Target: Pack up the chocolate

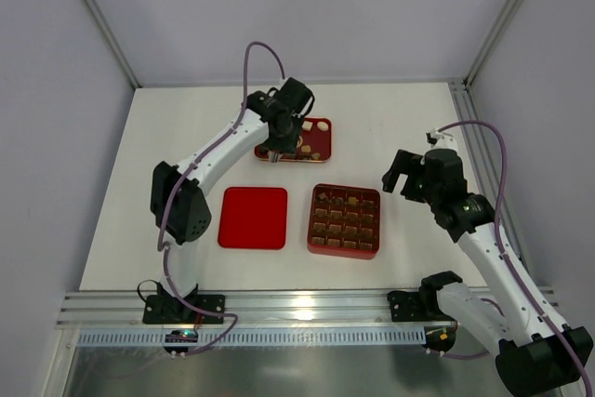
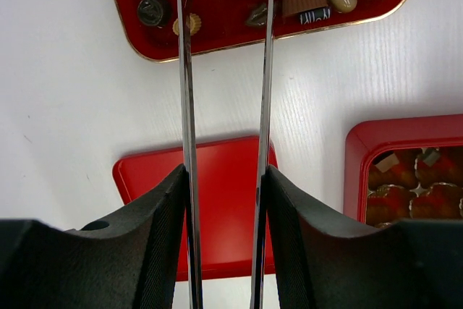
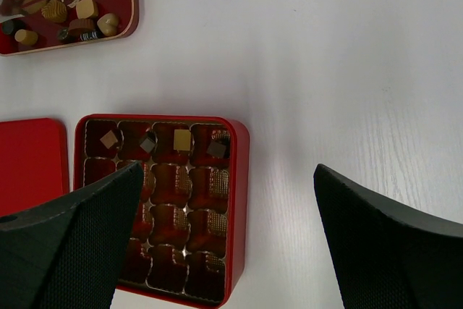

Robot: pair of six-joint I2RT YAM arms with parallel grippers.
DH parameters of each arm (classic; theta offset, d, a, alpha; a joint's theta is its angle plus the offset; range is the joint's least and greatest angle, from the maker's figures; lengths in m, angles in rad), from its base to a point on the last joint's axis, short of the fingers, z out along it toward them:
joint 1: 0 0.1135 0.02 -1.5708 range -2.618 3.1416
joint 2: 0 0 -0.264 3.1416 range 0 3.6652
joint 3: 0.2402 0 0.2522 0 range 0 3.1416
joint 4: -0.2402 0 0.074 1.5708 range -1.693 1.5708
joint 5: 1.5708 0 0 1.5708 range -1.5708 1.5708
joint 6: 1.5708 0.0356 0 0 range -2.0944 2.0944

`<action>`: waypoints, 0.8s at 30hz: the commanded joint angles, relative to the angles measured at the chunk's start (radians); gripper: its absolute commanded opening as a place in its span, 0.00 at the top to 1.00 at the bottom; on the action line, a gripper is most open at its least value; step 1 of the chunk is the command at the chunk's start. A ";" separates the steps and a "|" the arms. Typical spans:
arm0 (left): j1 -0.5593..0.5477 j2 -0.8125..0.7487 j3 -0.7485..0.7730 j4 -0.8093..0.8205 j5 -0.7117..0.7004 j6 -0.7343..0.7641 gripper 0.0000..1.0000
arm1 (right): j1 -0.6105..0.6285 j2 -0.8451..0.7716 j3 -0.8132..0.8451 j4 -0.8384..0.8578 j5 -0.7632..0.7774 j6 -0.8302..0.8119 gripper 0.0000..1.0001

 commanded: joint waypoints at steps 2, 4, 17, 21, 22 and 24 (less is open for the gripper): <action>0.013 0.016 0.045 0.002 0.007 0.024 0.54 | -0.005 -0.004 -0.008 0.039 -0.008 -0.008 0.00; 0.014 0.025 0.046 0.003 0.011 0.029 0.54 | -0.005 -0.006 -0.010 0.042 -0.008 -0.008 0.00; 0.030 0.080 0.046 0.017 0.031 0.035 0.55 | -0.005 -0.009 -0.019 0.045 -0.009 -0.010 0.00; 0.031 0.087 0.043 0.020 0.037 0.035 0.56 | -0.005 -0.013 -0.022 0.042 -0.009 -0.011 0.00; 0.031 0.090 0.043 0.022 0.040 0.035 0.57 | -0.003 -0.013 -0.022 0.040 -0.009 -0.011 0.00; 0.033 0.093 0.042 0.023 0.042 0.033 0.58 | -0.003 -0.016 -0.024 0.039 -0.008 -0.011 0.00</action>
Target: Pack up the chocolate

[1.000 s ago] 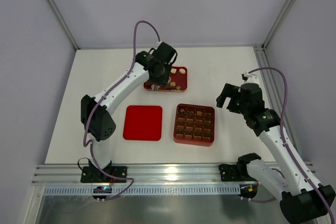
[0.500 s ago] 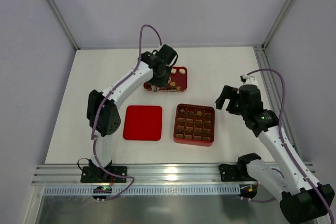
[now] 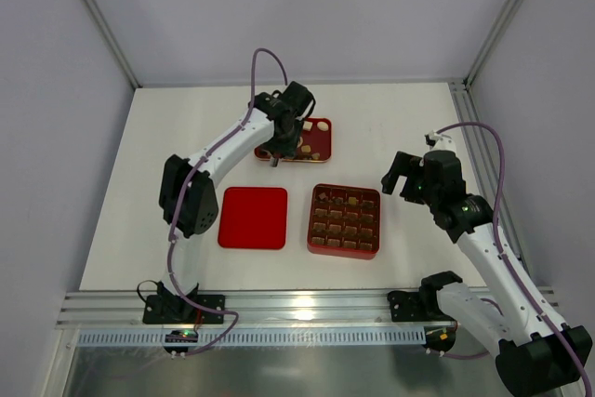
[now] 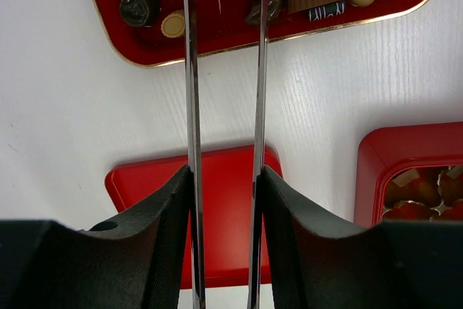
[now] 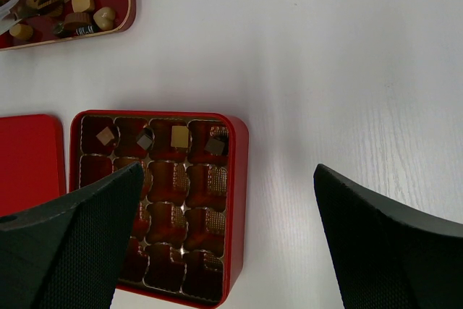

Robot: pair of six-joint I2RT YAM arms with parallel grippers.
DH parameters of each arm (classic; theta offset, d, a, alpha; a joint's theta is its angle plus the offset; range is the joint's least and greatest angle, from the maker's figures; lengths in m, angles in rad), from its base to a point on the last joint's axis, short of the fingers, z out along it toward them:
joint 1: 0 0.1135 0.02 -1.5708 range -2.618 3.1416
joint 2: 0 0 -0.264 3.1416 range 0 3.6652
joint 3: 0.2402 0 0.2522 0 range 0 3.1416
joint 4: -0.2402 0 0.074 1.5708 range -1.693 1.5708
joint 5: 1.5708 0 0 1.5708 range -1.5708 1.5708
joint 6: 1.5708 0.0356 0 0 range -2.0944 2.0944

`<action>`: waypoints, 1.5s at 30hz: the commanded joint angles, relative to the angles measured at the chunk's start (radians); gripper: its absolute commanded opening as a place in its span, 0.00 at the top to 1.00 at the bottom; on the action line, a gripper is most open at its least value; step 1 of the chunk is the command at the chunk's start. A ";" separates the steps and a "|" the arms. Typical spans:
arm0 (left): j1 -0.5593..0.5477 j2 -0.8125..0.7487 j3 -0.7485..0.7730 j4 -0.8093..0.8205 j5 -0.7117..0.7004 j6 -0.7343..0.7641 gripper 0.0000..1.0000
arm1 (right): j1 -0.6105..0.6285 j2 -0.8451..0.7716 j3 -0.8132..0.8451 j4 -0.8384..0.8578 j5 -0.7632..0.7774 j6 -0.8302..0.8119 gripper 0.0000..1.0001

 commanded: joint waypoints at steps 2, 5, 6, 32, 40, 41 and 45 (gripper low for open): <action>0.006 -0.002 0.032 0.015 0.014 0.009 0.60 | -0.003 -0.018 0.000 0.029 0.000 -0.010 0.00; 0.006 -0.010 0.025 0.010 0.016 0.004 0.60 | -0.003 -0.021 0.000 0.032 0.001 -0.010 0.00; 0.006 -0.017 0.023 0.010 0.016 0.003 0.60 | -0.003 -0.019 0.002 0.031 0.000 -0.010 0.00; 0.006 -0.042 -0.004 -0.002 0.019 0.007 0.60 | -0.003 -0.027 0.008 0.015 0.000 -0.010 0.00; 0.006 -0.033 -0.003 0.001 0.020 0.015 0.63 | -0.003 -0.025 0.008 0.015 0.002 -0.008 0.00; 0.006 -0.033 -0.001 0.001 0.020 0.016 0.63 | -0.003 -0.025 0.008 0.015 0.001 -0.007 0.00; 0.007 -0.031 -0.006 0.001 0.019 0.020 0.63 | -0.005 -0.025 0.010 0.015 0.001 -0.008 0.00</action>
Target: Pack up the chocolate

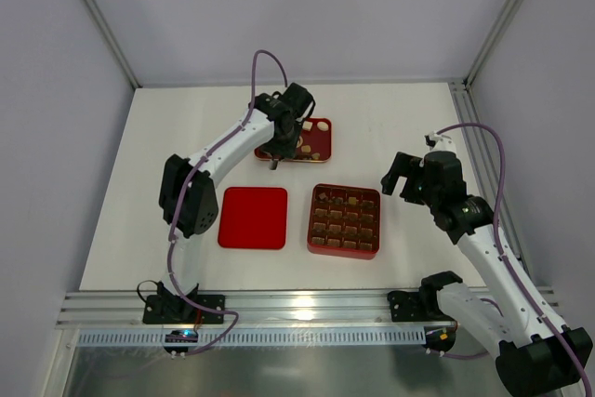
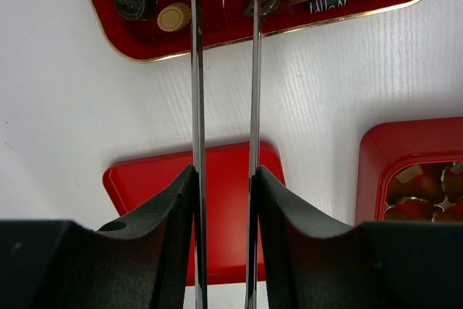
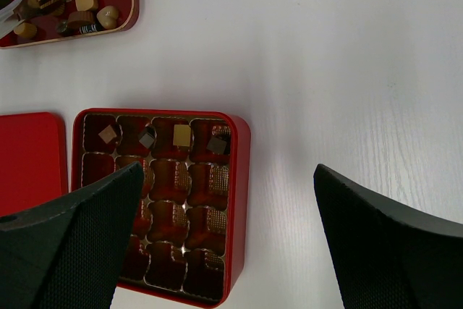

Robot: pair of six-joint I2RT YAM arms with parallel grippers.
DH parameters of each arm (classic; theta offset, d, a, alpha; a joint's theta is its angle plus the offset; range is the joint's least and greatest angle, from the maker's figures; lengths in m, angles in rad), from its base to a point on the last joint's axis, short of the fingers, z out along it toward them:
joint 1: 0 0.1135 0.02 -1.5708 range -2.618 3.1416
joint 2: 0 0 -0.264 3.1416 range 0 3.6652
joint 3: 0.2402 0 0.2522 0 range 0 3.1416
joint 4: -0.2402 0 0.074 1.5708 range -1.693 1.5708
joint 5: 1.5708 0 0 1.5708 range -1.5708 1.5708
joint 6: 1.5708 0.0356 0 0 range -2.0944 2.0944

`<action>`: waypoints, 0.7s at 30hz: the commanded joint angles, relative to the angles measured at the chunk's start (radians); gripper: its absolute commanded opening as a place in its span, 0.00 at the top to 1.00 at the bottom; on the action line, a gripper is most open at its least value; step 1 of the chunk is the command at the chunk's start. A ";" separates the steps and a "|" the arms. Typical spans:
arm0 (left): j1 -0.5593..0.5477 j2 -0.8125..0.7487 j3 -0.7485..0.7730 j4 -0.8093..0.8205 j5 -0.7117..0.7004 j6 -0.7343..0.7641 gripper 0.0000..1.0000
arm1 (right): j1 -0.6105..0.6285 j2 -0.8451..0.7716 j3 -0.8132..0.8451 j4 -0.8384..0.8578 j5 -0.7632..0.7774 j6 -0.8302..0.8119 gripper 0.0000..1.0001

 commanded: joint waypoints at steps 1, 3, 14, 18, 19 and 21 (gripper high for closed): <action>0.009 -0.029 0.006 0.005 0.007 0.018 0.63 | -0.003 -0.017 0.015 0.011 0.009 -0.009 0.00; 0.010 -0.027 0.006 0.006 0.007 0.020 0.64 | -0.003 -0.014 0.016 0.013 0.009 -0.009 0.00; 0.026 -0.007 0.096 -0.009 -0.002 0.029 0.67 | -0.003 -0.005 0.029 0.011 0.017 -0.013 0.00; 0.032 0.005 0.124 -0.021 -0.005 0.034 0.67 | -0.003 -0.002 0.029 0.013 0.017 -0.015 0.00; 0.032 0.005 0.127 -0.021 -0.005 0.034 0.67 | -0.003 0.000 0.027 0.016 0.018 -0.015 0.00; 0.032 0.005 0.129 -0.021 -0.005 0.034 0.67 | -0.003 0.003 0.027 0.016 0.018 -0.013 0.00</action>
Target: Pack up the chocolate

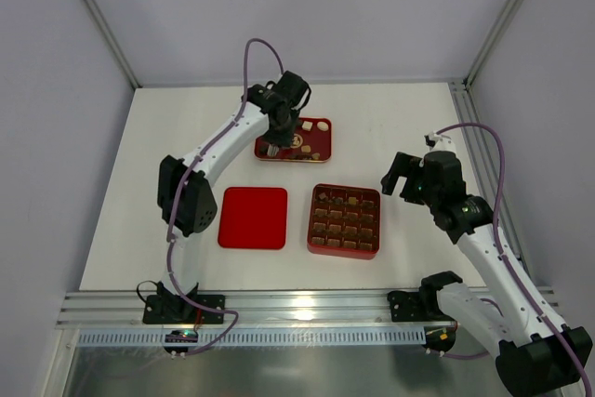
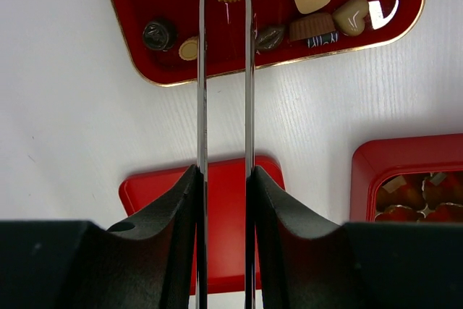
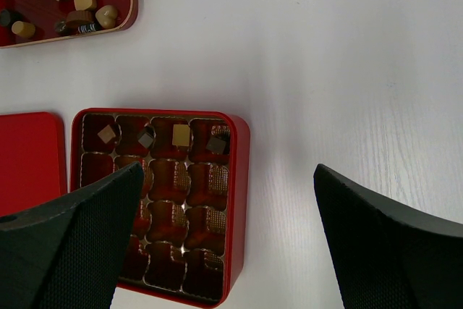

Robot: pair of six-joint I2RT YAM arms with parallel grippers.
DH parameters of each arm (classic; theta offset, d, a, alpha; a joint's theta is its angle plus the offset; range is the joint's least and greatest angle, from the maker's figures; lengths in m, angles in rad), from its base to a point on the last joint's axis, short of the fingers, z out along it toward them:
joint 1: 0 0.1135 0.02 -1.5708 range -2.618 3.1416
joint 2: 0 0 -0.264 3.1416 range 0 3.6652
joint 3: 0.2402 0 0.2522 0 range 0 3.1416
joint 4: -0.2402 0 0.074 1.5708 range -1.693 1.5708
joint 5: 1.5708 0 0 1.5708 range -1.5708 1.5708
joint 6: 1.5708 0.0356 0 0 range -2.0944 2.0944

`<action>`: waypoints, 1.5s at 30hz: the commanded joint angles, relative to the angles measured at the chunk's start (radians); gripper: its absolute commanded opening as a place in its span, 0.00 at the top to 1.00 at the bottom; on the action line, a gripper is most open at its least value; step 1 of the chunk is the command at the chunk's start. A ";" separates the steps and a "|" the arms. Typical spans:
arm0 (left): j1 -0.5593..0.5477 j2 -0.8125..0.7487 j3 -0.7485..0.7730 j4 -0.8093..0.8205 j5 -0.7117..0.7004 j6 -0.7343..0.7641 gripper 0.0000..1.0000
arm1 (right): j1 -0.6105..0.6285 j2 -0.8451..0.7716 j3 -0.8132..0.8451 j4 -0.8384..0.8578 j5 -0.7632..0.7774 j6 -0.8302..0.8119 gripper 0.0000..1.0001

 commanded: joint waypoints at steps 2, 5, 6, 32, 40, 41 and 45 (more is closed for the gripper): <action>0.010 0.004 0.037 -0.011 -0.005 0.018 0.68 | -0.003 0.002 0.026 0.019 0.014 -0.013 0.00; 0.013 0.004 0.034 -0.012 -0.004 0.020 0.68 | -0.003 0.002 0.024 0.022 0.015 -0.011 0.00; 0.013 0.003 0.031 -0.011 -0.003 0.020 0.68 | -0.003 0.000 0.023 0.022 0.014 -0.011 0.00; 0.016 0.023 -0.001 -0.014 0.014 0.017 0.62 | -0.005 -0.009 0.009 0.022 0.016 -0.008 0.00; 0.016 0.003 -0.018 -0.026 0.011 0.017 0.60 | -0.003 -0.012 0.003 0.022 0.010 -0.005 0.00; 0.016 0.001 -0.019 -0.025 0.009 0.017 0.60 | -0.005 -0.013 0.003 0.023 0.010 -0.002 0.00; 0.016 -0.007 -0.038 -0.026 0.012 0.013 0.60 | -0.005 -0.013 0.003 0.020 0.010 -0.005 0.00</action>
